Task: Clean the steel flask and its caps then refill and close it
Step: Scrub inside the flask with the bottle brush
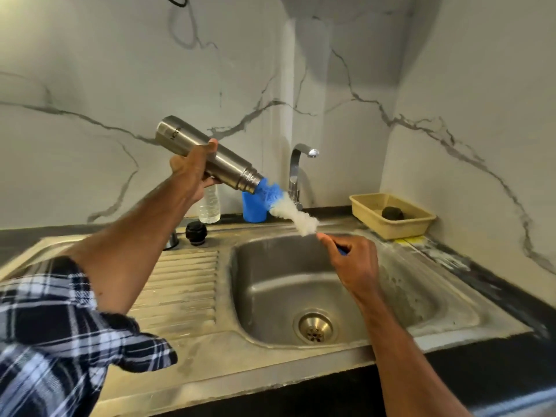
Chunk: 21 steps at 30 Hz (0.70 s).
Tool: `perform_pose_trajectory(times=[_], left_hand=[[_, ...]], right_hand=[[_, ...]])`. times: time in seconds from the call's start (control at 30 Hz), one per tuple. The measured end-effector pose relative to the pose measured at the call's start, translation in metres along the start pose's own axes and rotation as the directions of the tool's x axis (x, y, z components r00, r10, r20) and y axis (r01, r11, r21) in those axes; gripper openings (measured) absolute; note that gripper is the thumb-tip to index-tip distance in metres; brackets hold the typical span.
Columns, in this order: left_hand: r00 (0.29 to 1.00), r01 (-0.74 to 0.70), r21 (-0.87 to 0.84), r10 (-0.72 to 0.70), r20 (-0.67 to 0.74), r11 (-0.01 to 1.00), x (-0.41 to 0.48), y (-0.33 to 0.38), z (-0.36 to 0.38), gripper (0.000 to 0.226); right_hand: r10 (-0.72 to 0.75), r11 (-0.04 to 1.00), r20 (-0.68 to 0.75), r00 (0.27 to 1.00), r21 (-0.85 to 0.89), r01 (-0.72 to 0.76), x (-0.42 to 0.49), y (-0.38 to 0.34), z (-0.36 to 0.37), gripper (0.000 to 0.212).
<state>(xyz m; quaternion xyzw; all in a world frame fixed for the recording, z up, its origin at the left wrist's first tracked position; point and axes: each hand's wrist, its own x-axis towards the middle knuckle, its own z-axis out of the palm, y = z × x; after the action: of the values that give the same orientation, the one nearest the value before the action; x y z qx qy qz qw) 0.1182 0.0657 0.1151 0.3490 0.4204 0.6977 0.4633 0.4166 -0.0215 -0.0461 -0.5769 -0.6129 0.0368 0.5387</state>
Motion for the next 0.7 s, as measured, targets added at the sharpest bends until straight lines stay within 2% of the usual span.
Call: perform_pose_trajectory(times=[0.07,0.13,0.17,0.23,0.3,0.37,0.47,0.53,0.6,0.7], left_hand=[[0.999,-0.017,-0.001,0.016,-0.03,1.0,-0.003,-0.002,0.008,0.061],[0.997,-0.043,-0.014,0.043,-0.061,0.999,-0.004,-0.006,0.016,0.055],[0.995,-0.071,-0.022,0.069,-0.079,0.997,-0.005,-0.008,0.019,0.054],[0.988,-0.129,0.0,0.129,-0.085,0.992,-0.003,-0.008,0.02,0.057],[0.986,-0.154,0.048,0.157,-0.055,0.987,0.002,-0.005,0.014,0.063],[0.986,-0.154,0.072,0.158,-0.061,0.986,0.008,-0.001,0.005,0.063],[0.987,-0.134,0.048,0.138,-0.088,0.99,0.01,0.0,-0.002,0.046],[0.986,-0.115,0.019,0.116,-0.121,0.993,0.008,-0.005,-0.002,0.039],[0.982,-0.106,0.004,0.106,-0.153,0.994,0.008,-0.011,-0.004,0.044],[0.979,-0.145,-0.048,0.136,-0.153,0.988,0.012,0.001,-0.014,0.06]], right_hand=[[0.013,0.998,-0.052,0.999,-0.056,-0.016,-0.001,0.003,0.0,0.042],[0.043,0.999,-0.047,0.998,0.007,-0.043,-0.003,0.0,-0.002,0.04],[0.07,0.992,0.011,0.998,0.103,-0.07,-0.003,-0.003,-0.002,0.035],[0.112,0.939,0.237,0.965,0.293,-0.181,-0.004,-0.009,-0.007,0.031],[0.103,0.902,0.415,0.904,0.345,-0.26,-0.004,-0.011,-0.01,0.036],[0.073,0.913,0.384,0.92,0.346,-0.217,-0.003,-0.013,-0.005,0.034],[0.001,0.979,0.096,0.995,0.203,-0.02,-0.001,-0.012,0.007,0.026],[-0.041,0.989,0.014,0.999,0.144,0.039,-0.003,-0.012,0.01,0.018],[-0.021,0.985,0.062,0.998,0.175,0.01,-0.004,-0.009,0.007,0.016],[0.145,0.935,0.324,0.935,0.264,-0.236,-0.005,-0.002,-0.005,0.037]])
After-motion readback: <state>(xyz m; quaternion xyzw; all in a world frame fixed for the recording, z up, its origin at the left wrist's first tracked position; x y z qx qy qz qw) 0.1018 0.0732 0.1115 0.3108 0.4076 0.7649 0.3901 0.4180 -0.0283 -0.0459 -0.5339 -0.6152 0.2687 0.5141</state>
